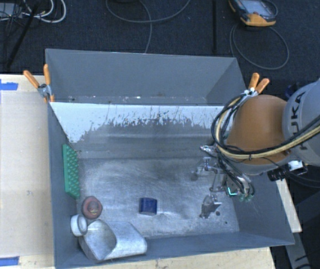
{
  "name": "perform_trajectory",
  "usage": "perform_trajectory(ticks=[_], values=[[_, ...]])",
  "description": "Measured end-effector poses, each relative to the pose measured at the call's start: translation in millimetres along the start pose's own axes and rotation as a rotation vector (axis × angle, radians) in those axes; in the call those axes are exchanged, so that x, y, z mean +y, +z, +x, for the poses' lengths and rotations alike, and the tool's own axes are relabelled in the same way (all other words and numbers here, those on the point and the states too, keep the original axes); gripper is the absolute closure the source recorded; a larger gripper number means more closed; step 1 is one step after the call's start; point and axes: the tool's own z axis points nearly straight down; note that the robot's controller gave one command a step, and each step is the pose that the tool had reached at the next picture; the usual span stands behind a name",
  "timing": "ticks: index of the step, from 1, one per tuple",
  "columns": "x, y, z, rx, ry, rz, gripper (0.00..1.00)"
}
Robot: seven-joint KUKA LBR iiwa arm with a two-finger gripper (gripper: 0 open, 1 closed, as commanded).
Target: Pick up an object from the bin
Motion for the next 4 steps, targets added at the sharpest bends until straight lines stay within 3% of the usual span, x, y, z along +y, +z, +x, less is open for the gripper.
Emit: perform_trajectory(ticks=[1, 2, 3, 4], values=[[80, 63, 9.2, -0.005, -0.151, -0.002, 0.00], [128, 65, -16.2, -0.010, -0.346, 0.003, 0.00], [128, 65, 9.9, -0.016, -0.663, 0.003, 0.00], [126, 66, 12.4, -0.001, -0.662, 0.005, 1.00]])
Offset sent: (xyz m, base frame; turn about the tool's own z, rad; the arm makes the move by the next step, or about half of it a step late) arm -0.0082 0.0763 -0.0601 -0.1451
